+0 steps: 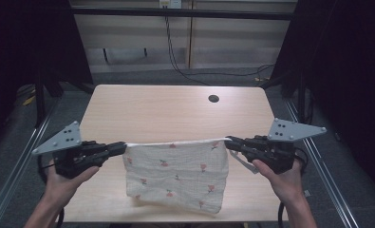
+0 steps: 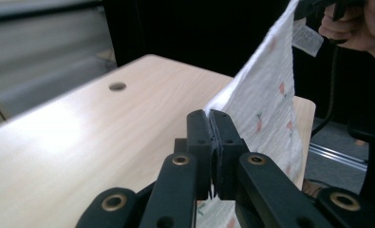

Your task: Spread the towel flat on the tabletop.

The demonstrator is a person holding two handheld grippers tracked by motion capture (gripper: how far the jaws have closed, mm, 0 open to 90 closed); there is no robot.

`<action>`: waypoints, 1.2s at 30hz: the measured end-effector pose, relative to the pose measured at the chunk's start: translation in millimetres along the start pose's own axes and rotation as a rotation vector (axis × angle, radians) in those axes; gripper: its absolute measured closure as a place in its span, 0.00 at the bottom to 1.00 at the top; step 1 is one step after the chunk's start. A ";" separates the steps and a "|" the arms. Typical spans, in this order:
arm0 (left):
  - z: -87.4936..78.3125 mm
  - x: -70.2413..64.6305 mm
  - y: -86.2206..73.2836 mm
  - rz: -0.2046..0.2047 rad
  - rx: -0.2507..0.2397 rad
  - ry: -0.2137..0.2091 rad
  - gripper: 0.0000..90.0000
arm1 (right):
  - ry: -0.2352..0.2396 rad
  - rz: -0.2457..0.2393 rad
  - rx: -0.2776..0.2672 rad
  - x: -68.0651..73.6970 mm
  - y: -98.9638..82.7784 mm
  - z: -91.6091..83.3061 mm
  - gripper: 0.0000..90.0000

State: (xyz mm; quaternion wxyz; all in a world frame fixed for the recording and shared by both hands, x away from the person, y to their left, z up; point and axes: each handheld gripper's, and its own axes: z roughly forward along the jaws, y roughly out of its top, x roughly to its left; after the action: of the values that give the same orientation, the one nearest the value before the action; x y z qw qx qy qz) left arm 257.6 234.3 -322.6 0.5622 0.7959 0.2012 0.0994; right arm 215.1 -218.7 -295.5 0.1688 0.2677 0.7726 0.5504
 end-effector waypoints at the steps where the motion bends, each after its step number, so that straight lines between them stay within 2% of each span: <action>1: 8.0 5.9 -3.9 -0.012 0.016 0.003 0.98 | -0.010 0.008 0.012 -3.4 -4.3 2.9 0.97; 2: 13.9 11.1 -7.1 -0.028 0.020 -0.003 0.98 | -0.002 0.034 0.021 -10.1 -11.0 7.5 0.97; 6: 33.6 26.3 -16.4 -0.065 0.039 -0.011 0.98 | -0.020 0.075 0.053 -27.9 -26.3 19.0 0.97; 7: 38.7 30.2 -18.4 -0.071 0.049 -0.008 0.98 | -0.032 0.089 0.065 -35.6 -32.5 24.3 0.97; 9: 49.2 38.4 -23.1 -0.092 0.066 0.001 0.98 | -0.035 0.093 0.067 -38.6 -35.0 26.7 0.97; 11: 58.5 46.9 -28.3 -0.109 0.093 0.014 0.98 | -0.054 0.112 0.078 -48.0 -42.4 35.9 0.97; 13: 64.7 55.8 -35.3 -0.144 0.098 0.014 0.98 | -0.051 0.154 0.075 -58.2 -49.7 46.6 0.97; 16: 67.5 66.5 -45.6 -0.181 0.102 0.025 0.98 | -0.059 0.145 0.112 -65.7 -56.8 63.1 0.97; 19: 70.0 73.3 -54.6 -0.198 0.111 0.031 0.98 | -0.063 0.155 0.132 -78.3 -64.9 82.0 0.97; 20: 71.6 74.9 -56.9 -0.208 0.113 0.028 0.98 | -0.063 0.155 0.132 -78.3 -64.9 82.0 0.97; 21: 74.8 78.3 -60.9 -0.221 0.126 0.016 0.98 | -0.070 0.163 0.147 -85.1 -68.0 91.1 0.97; 22: 76.9 79.5 -63.1 -0.221 0.136 0.030 0.98 | -0.070 0.163 0.147 -85.1 -68.0 91.1 0.97; 23: 80.3 81.4 -66.4 -0.212 0.159 0.044 0.98 | -0.072 0.170 0.156 -90.8 -71.2 98.9 0.97; 24: 82.7 82.8 -68.6 -0.214 0.165 0.044 0.98 | -0.072 0.170 0.156 -90.8 -71.2 98.9 0.97; 25: 86.2 86.4 -71.5 -0.219 0.167 0.048 0.97 | -0.087 0.171 0.167 -95.4 -74.4 106.6 0.97; 27: 88.6 90.1 -73.3 -0.233 0.162 0.054 0.97 | -0.089 0.171 0.173 -97.5 -75.7 109.2 0.97; 29: 92.7 99.6 -77.2 -0.250 0.137 0.035 0.96 | -0.101 0.195 0.214 -109.2 -85.6 120.3 0.97; 31: 97.7 106.8 -78.9 -0.259 0.145 0.057 0.96 | -0.106 0.196 0.222 -110.5 -87.1 121.9 0.96; 32: 100.9 110.3 -79.5 -0.267 0.145 0.055 0.96 | -0.127 0.200 0.238 -113.1 -90.3 125.3 0.96; 36: 115.9 118.8 -81.3 -0.268 0.182 0.073 0.96 | -0.142 0.224 0.255 -122.3 -98.6 134.7 0.94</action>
State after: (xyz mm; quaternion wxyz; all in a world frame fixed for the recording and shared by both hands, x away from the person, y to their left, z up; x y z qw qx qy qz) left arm 392.0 209.9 -447.0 0.4883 0.8054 0.3343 0.0338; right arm 365.2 -214.4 -437.8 0.1253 0.4096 0.7875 0.4432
